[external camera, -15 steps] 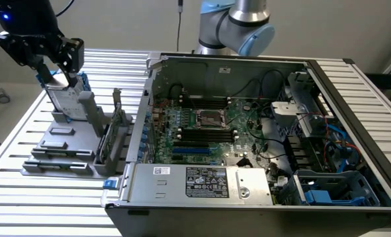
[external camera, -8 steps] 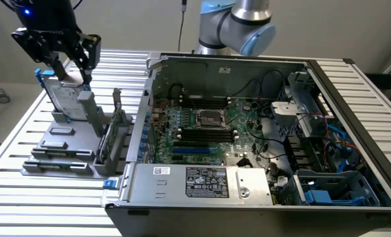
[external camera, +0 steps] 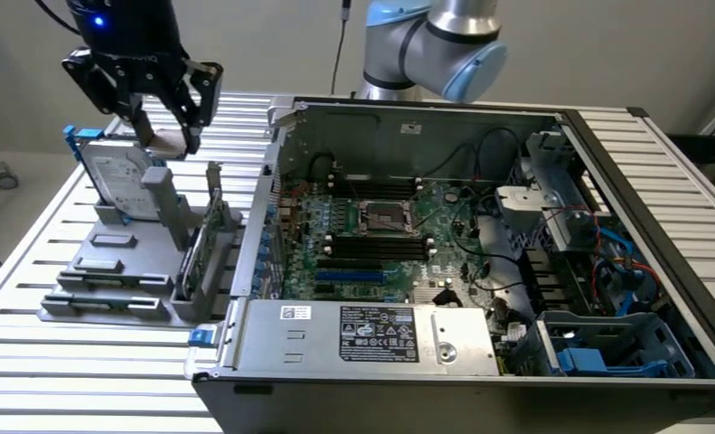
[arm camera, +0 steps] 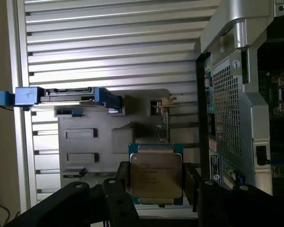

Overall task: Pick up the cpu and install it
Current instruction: 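Pick up the cpu and move it towards the insertion slot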

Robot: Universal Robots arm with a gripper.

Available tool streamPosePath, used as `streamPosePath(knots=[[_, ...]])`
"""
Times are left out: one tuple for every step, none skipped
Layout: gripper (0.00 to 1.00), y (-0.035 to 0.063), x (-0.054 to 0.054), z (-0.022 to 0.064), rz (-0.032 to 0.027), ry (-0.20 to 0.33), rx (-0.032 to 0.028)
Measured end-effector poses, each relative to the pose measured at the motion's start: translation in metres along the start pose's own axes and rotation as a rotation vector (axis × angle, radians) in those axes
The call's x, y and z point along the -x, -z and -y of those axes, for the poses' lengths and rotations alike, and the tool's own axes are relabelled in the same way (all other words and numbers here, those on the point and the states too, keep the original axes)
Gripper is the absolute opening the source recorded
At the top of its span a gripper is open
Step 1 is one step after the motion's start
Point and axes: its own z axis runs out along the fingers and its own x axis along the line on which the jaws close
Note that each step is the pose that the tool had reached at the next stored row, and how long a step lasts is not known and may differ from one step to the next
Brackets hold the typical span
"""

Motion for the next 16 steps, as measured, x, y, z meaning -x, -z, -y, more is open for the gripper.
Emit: streamPosePath(knots=[[0.55,0.0005,0.005,-0.0004,0.0,0.0,0.0004],[0.55,0.0009,0.009,-0.0007,-0.0002,0.0,0.0008],[0.55,0.0014,0.014,-0.0011,-0.0002,0.0,0.0011],[0.55,0.0019,0.018,-0.0015,-0.0002,0.0,0.0015],[0.55,0.0023,0.022,-0.0018,-0.0003,0.0,0.0019],[0.55,0.0029,0.027,-0.0022,-0.0004,0.0,0.0022],[0.55,0.0034,0.032,-0.0026,-0.0004,0.0,0.0026],[0.55,0.004,0.036,-0.003,-0.0005,0.0,0.0029],[0.55,0.0046,0.041,-0.0034,-0.0006,0.0,0.0031],[0.55,0.0053,0.045,-0.0038,-0.0006,0.0,0.0034],[0.55,0.0061,0.049,-0.0041,-0.0008,0.0,0.0036],[0.55,0.007,0.054,-0.0046,-0.0008,0.0,0.0039],[0.55,0.008,0.058,-0.005,-0.0009,0.0,0.0042],[0.55,0.0092,0.063,-0.0054,-0.0012,0.0,0.0043],[0.55,0.0104,0.068,-0.0058,-0.0013,0.0,0.0047],[0.55,0.0117,0.072,-0.0063,-0.0014,0.0,0.0052]])
